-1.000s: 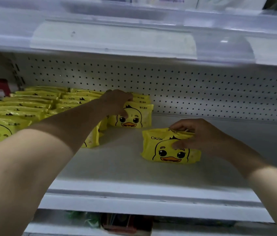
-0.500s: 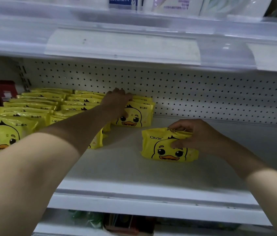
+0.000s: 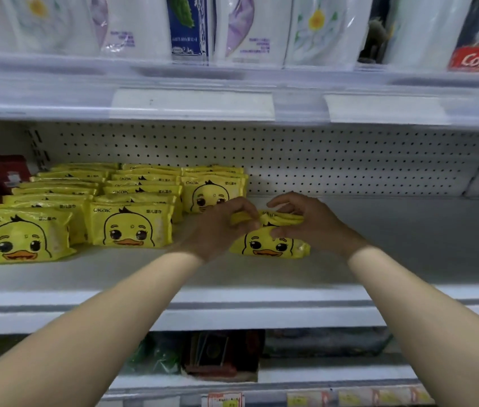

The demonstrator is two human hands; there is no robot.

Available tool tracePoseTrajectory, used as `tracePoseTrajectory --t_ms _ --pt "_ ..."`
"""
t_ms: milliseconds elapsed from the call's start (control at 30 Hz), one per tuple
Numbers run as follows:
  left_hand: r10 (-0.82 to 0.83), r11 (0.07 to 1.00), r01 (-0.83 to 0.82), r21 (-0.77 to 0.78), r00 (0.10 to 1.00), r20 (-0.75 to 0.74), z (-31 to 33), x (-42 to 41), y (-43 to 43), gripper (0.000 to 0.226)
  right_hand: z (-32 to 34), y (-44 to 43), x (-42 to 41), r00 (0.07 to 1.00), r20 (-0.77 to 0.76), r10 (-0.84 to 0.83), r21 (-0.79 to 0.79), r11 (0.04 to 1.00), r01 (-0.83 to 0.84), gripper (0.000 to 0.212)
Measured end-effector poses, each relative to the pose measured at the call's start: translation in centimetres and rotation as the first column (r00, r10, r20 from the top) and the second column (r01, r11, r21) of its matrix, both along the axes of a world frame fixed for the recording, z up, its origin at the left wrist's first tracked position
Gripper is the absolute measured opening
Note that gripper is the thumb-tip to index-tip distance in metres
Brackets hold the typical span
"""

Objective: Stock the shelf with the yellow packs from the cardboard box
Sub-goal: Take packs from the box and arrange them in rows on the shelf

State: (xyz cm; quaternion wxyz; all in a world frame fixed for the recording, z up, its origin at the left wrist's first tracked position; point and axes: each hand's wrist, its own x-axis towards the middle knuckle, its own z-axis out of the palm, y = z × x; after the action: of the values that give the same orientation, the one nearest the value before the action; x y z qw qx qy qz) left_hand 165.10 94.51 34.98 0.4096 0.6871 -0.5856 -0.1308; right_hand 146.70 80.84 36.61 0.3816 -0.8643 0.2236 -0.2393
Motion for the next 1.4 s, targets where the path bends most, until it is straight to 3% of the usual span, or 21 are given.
tracePoseTrajectory --t_ms 67,200,567,767,900,967,1033,1100,1200,1300,1400 --pt "0.022 0.999 -0.024 -0.03 0.997 -0.079 0.1 -0.5 0.3 0.012 -0.1 0.3 -0.8 0.998 0.061 -0.027 0.025 0.999 0.026 0.039" --pt "0.062 0.998 -0.062 0.004 0.994 -0.094 0.4 -1.1 1.3 0.018 -0.1 0.9 -2.2 0.996 0.048 -0.081 0.029 0.996 0.08 0.013" --pt "0.139 0.99 -0.144 0.013 0.971 0.194 1.6 0.0 1.2 0.027 -0.1 1.6 -2.3 0.969 0.057 -0.239 0.048 0.971 0.236 0.019" --pt "0.107 0.994 -0.107 -0.012 0.994 0.016 2.9 2.2 1.2 0.028 0.1 1.1 -1.5 0.969 0.139 -0.205 0.176 0.968 0.179 0.017" --pt "0.145 0.988 -0.146 0.05 0.989 0.011 2.9 3.9 1.6 0.028 0.0 0.8 0.6 0.987 0.087 -0.132 0.128 0.984 0.121 0.019" --pt "0.163 0.979 -0.17 0.113 0.984 0.069 2.8 4.5 1.8 0.042 0.0 0.8 1.3 0.995 0.012 -0.098 0.054 0.994 0.098 0.034" --pt "0.135 0.967 -0.174 0.188 0.97 0.202 2.9 4.9 1.9 0.06 0.2 1.1 1.9 0.994 -0.099 -0.048 0.021 0.998 0.051 0.059" --pt "0.09 0.944 -0.194 0.266 0.929 0.358 2.9 4.9 1.8 0.073 0.3 1.4 2.5 0.982 -0.189 -0.003 -0.033 0.999 -0.004 0.071" --pt "0.057 0.93 -0.232 0.286 0.858 0.51 2.9 5.2 1.3 0.082 0.2 1.0 4.0 0.968 -0.249 -0.039 -0.179 0.984 -0.007 0.068" --pt "0.071 0.915 -0.282 0.288 0.816 0.573 3.3 5.7 0.8 0.079 0.2 0.2 5.7 0.969 -0.241 -0.06 -0.204 0.979 0.01 0.058" --pt "0.092 0.891 -0.357 0.281 0.748 0.658 3.9 6.9 -0.1 0.074 0.0 -0.4 7.9 0.975 -0.213 -0.066 -0.228 0.973 0.016 0.063"
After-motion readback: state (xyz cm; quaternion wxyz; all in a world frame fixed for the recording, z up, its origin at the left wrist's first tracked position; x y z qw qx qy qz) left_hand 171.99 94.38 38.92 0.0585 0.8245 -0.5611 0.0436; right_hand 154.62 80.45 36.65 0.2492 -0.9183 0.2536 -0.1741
